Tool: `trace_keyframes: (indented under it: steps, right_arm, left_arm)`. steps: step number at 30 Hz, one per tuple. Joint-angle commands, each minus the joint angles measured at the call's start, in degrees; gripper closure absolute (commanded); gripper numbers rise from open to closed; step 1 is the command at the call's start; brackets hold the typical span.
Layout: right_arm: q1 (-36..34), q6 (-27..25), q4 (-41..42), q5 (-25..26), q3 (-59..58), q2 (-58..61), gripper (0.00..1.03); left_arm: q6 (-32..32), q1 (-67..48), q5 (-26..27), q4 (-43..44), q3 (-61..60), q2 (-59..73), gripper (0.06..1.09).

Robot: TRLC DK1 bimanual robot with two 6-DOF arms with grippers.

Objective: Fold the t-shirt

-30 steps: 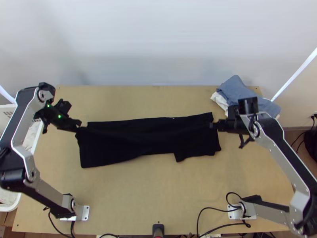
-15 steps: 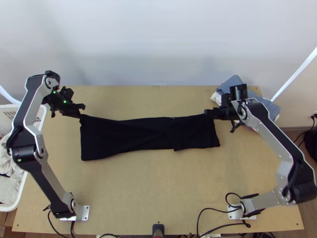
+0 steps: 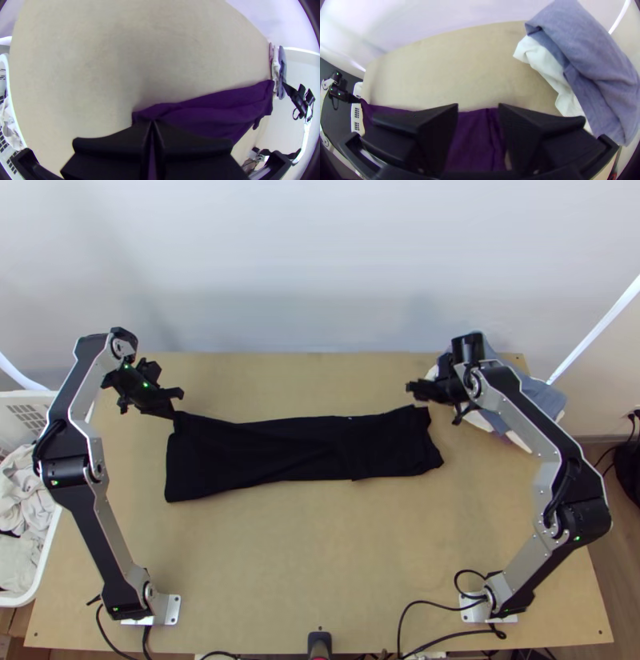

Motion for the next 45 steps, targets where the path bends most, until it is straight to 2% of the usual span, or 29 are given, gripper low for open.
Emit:
trace_keyframes:
  steps: [1, 2, 4, 5, 6, 12, 16, 18, 21, 25, 29, 35, 43, 44, 45]
  right_arm:
    - [-0.71, 3.96, 1.41, 1.13, 4.05, -2.18, 0.04]
    - [-0.71, 4.66, 2.46, 1.3, 4.31, -3.59, 0.04]
    - [-0.8, 5.02, 4.04, 1.65, 4.4, -6.58, 0.04]
    - [-0.8, 5.19, 4.13, 1.65, 4.49, -7.9, 0.04]
    - [-0.8, 5.37, 4.13, 1.65, 4.49, -9.21, 0.04]
    - [-0.8, 6.07, 2.55, 1.57, 3.79, -17.21, 0.04]
    - [-0.8, 7.3, -0.79, 1.48, 4.67, -21.34, 0.04]
    - [-0.62, 8.44, -3.07, 0.86, 5.63, -22.66, 0.04]
    - [-0.62, 12.14, -5.18, -1.69, 7.3, -23.98, 0.04]
    - [-0.88, 17.32, -7.29, -6.17, 10.56, -24.24, 0.04]
    - [-1.06, 20.13, -7.91, -8.54, 14.25, -23.89, 0.04]
    - [-1.76, 21.28, -8.7, -10.04, 18.73, -22.57, 0.04]
    - [-1.94, 21.45, -9.31, -10.39, 20.22, -22.49, 0.04]
    - [-1.94, 21.45, -9.4, -10.39, 20.4, -22.49, 0.04]
    - [-1.94, 21.45, -9.49, -10.39, 20.49, -22.49, 0.04]
  left_arm:
    - [-0.53, 2.57, 6.66, -0.86, -0.13, -1.94, 1.04]
    - [-0.53, 3.36, 7.54, 0.2, -0.13, -2.56, 0.98]
    - [-0.7, 4.42, 7.8, 0.9, -0.13, -3.96, 0.63]
    - [-0.61, 5.12, 7.71, 1.43, -0.13, -4.49, 0.32]
    - [-0.18, 5.56, 7.71, 1.08, -0.39, -4.75, 0.09]
    - [2.11, 9.87, 7.98, 1.34, -3.12, -6.86, 0.1]
    - [5.27, 12.94, 9.03, 2.39, -9.18, -9.68, 0.1]
    - [7.91, 14.17, 12.11, 2.66, -13.57, -11.08, 0.1]
    - [11.07, 14.96, 13.86, 3.98, -20.96, -13.98, 0.1]
    - [13.27, 14.96, 13.78, 11.01, -33.26, -18.47, 0.1]
    - [14.24, 14.26, 13.78, 14.08, -40.56, -20.05, 0.1]
    - [12.04, 11.54, 13.78, 21.91, -49.52, -21.98, 0.1]
    - [3.6, 1.69, 13.78, 27.79, -52.07, -22.51, 0.11]
    - [2.81, 0.55, 13.78, 28.32, -51.98, -22.68, 0.12]
    - [1.67, -0.15, 13.69, 29.38, -51.9, -22.86, 0.19]
